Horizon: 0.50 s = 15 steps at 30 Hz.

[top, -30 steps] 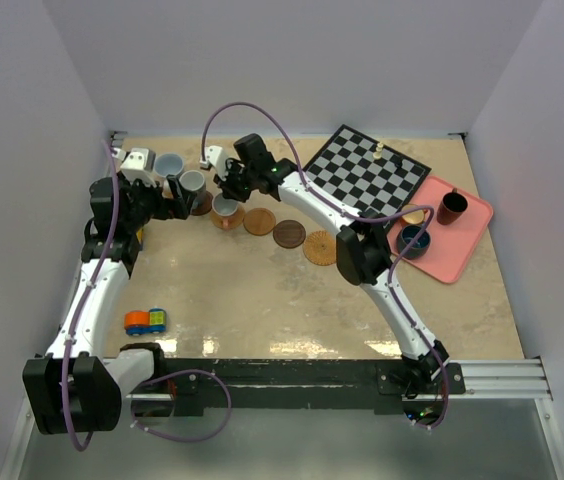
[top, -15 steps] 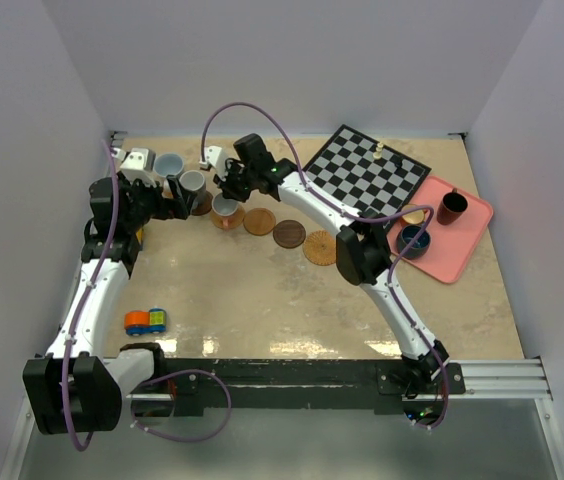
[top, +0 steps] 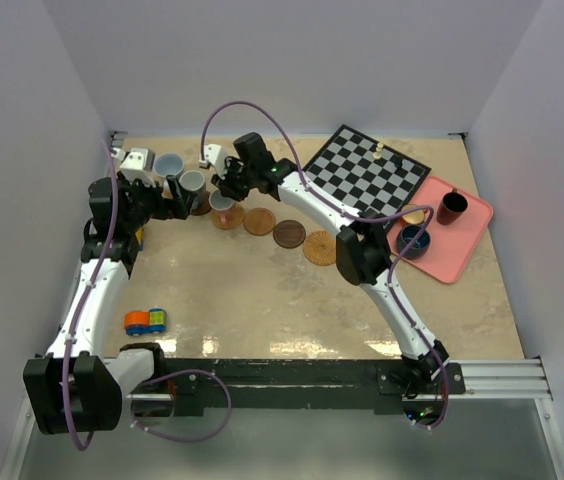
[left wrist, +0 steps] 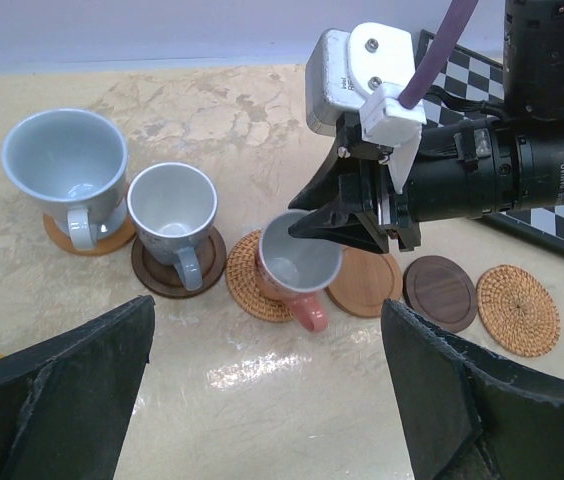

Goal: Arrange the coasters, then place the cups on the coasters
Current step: Place the cup on the coaster.

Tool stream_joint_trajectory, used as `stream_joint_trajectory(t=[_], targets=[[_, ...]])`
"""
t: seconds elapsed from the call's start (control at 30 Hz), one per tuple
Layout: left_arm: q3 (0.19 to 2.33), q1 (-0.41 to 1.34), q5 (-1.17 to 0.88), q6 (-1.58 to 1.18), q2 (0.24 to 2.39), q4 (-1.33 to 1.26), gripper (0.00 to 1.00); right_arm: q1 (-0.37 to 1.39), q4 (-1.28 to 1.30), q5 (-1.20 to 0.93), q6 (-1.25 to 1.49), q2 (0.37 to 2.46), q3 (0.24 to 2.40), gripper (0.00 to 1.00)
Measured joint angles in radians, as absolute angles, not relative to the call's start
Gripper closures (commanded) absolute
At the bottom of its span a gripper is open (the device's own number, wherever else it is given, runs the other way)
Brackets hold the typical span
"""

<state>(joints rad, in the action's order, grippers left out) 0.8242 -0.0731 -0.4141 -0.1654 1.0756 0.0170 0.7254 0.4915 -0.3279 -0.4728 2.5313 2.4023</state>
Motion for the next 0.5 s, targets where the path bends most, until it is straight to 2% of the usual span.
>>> stream_joint_trajectory(t=[0.17, 0.37, 0.5], targets=[[0.824, -0.077, -0.417, -0.165, 1.078, 0.017, 0.01, 0.725, 0.466, -0.323, -0.473, 2.531, 2.402, 0.63], [0.822, -0.079, -0.421, -0.165, 1.081, 0.017, 0.01, 0.725, 0.447, -0.324, -0.473, 2.531, 2.402, 0.43], [0.822, -0.08, -0.424, -0.165, 1.081, 0.015, 0.02, 0.725, 0.426, -0.324, -0.467, 2.531, 2.397, 0.37]])
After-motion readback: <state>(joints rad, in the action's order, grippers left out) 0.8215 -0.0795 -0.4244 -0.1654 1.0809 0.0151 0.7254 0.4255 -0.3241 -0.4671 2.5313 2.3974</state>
